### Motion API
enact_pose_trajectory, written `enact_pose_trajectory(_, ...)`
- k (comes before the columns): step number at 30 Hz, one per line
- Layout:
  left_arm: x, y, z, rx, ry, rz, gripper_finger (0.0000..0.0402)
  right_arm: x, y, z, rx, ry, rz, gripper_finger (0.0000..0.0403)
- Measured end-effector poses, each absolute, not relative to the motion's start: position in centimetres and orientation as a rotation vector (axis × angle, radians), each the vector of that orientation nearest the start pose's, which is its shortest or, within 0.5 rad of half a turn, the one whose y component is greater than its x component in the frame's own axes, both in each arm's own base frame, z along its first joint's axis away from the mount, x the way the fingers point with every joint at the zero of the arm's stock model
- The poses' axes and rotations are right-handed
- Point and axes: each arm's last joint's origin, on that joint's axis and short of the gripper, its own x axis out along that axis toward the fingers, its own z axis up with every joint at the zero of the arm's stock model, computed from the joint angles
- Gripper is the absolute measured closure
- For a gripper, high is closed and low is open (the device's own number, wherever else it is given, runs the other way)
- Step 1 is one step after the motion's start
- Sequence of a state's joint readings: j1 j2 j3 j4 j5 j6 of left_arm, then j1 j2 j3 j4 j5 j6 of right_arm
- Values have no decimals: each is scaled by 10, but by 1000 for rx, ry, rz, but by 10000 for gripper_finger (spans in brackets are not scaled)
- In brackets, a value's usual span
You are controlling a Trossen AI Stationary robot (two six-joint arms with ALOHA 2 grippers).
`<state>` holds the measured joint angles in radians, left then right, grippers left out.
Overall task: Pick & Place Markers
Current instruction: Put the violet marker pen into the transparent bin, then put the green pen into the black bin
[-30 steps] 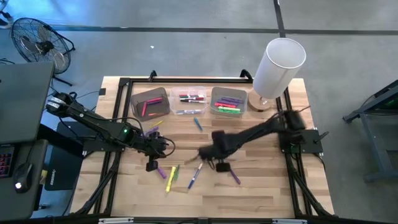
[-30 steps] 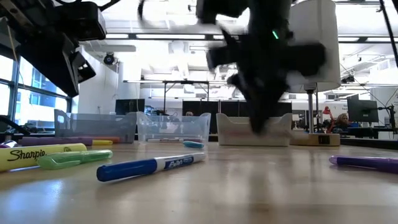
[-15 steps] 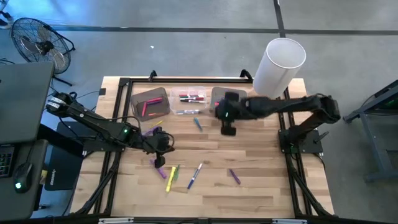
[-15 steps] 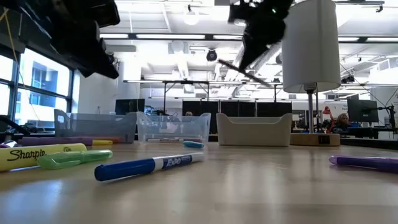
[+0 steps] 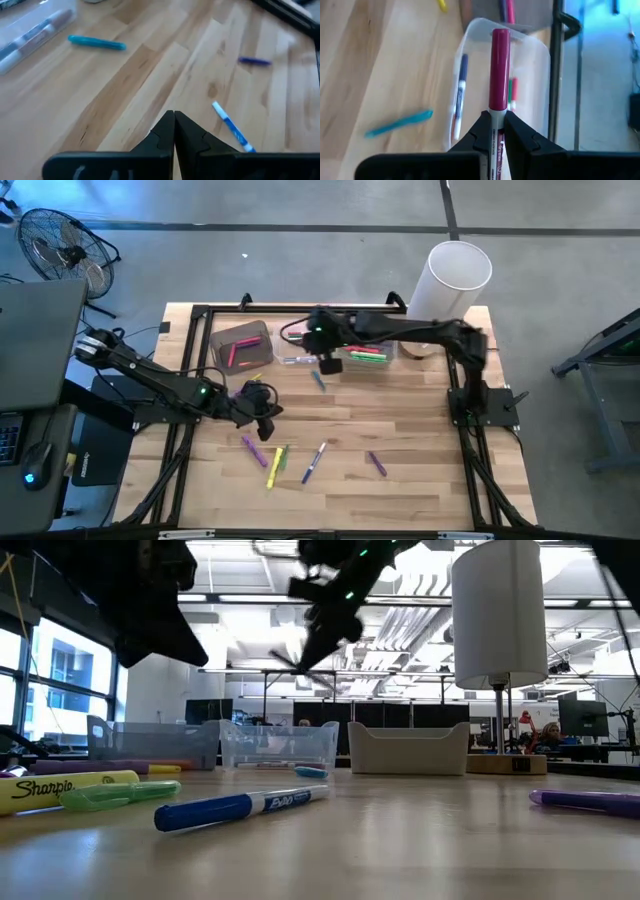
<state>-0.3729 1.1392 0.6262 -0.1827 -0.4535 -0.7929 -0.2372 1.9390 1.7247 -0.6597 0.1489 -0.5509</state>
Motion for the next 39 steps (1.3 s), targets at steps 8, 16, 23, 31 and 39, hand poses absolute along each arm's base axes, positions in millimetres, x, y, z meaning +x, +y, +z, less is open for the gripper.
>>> enact_pose_trajectory(8,216,-72,203,-689,606,405,402,457,-134,230,-468,1021,-26,383)
enact_pose_trajectory(16,217,-74,194,-781,682,419,402,461,-142,212,-462,1051,-15,313)
enact_pose_trajectory(23,217,-74,194,-777,686,408,402,458,-142,224,-423,1037,-81,278)
enact_pose_trajectory(31,218,-74,194,-789,664,427,382,420,-130,260,-70,1169,-216,298)
enact_pose_trajectory(39,217,-74,194,-735,688,407,285,389,-81,289,128,1300,-422,364)
